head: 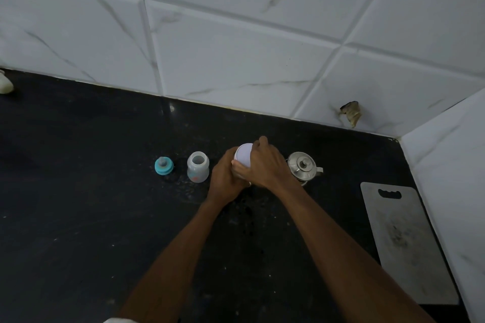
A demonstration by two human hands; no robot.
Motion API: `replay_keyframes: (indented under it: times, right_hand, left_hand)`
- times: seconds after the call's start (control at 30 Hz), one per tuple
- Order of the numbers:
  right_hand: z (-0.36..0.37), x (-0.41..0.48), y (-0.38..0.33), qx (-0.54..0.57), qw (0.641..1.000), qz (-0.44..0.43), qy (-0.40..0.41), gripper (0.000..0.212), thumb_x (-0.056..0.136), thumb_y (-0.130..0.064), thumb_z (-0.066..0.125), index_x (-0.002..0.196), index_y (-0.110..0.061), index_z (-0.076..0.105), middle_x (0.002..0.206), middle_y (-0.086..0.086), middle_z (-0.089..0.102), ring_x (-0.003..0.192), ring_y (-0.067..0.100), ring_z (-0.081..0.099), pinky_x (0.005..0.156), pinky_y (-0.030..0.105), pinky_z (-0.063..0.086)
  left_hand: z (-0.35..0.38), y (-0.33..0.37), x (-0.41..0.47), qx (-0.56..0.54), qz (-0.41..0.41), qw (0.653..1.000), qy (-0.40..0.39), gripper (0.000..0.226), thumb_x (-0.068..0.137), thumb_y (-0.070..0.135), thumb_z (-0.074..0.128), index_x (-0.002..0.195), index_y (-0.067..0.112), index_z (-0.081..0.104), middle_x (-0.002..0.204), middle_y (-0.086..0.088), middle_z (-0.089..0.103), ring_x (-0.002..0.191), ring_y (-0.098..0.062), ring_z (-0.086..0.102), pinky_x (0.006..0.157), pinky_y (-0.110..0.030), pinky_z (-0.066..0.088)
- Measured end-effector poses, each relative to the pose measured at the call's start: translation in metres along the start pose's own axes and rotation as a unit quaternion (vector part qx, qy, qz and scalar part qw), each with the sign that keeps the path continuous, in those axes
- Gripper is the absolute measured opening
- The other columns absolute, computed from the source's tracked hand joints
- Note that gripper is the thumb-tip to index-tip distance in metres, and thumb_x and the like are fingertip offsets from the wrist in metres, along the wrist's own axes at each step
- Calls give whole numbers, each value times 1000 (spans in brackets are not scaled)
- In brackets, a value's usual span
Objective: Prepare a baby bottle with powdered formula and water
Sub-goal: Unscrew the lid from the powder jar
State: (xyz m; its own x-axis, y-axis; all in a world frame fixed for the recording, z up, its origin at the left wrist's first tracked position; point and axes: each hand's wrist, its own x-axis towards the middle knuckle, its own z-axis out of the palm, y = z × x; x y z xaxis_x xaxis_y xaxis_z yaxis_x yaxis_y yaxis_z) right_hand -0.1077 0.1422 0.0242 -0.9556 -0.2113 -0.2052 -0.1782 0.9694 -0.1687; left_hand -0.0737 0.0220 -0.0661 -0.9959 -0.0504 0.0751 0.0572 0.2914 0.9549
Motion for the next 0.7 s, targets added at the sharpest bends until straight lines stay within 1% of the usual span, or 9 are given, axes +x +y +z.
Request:
replay_keyframes:
  times: [0.07,0.17,0.27,0.33,0.37,0.4,0.47,0.6,0.7]
  right_hand:
    - [-1,-1,1,-12,1000,-15,3,80,91,-69,53,133,-1,49,126,14,49,105,26,59,78,28,39]
    - [-3,-1,3,-21,999,-34,3,75,91,-68,54,128,-2,52,121,13,49,100,26,58,77,31,42]
    - [-7,1,7,-23,998,-59,-6,75,91,-66,57,128,-1,52,120,13,48,102,27,58,80,33,43]
    - [-10,2,10,-36,995,-92,-31,75,92,-62,58,135,-2,48,127,13,46,108,27,56,86,35,45]
    - [-12,3,12,-42,992,-109,-44,76,92,-60,59,139,-2,45,132,13,44,113,27,54,92,37,46]
    - [-14,4,14,-45,990,-126,-55,76,92,-58,60,143,-3,42,137,13,42,118,28,51,97,39,47]
    - [-18,6,17,-46,985,-152,-70,77,93,-54,62,146,-5,39,142,12,40,124,28,47,103,42,45]
    - [-30,12,19,-80,972,-185,-122,83,92,-50,64,156,-10,28,150,10,35,131,28,40,105,39,40]
    - [-35,15,17,-106,965,-202,-133,85,90,-45,67,158,-13,26,151,9,36,131,29,39,104,40,41]
  left_hand:
    - [1,-1,2,-2,-7,1000,-3,74,69,7,87,131,27,53,120,16,63,111,15,57,87,-5,44]
    - [-1,-1,0,15,-25,1000,-8,75,69,12,87,131,33,51,120,20,62,112,16,55,89,-4,43]
    - [2,-6,5,30,-40,999,-19,73,72,17,87,136,23,54,131,9,63,118,1,58,97,-12,45]
    - [0,0,14,85,-102,990,-50,68,79,13,82,140,16,53,137,4,60,124,-9,57,104,-20,44]
    - [-2,1,18,104,-125,984,-65,67,79,11,82,140,16,53,136,1,62,123,-13,58,104,-26,45]
    - [-4,2,18,97,-105,987,-77,72,76,9,84,139,19,52,132,-1,64,119,-17,60,101,-30,48]
    - [-11,4,12,76,-54,992,-82,84,68,8,87,141,25,49,127,-2,65,113,-19,63,96,-31,51]
    - [-15,8,5,64,-53,994,-75,86,67,4,87,142,24,49,127,-2,66,113,-19,64,92,-23,49]
    - [-14,11,6,61,-54,994,-79,83,68,4,87,141,20,50,127,-3,66,114,-20,63,93,-24,49]
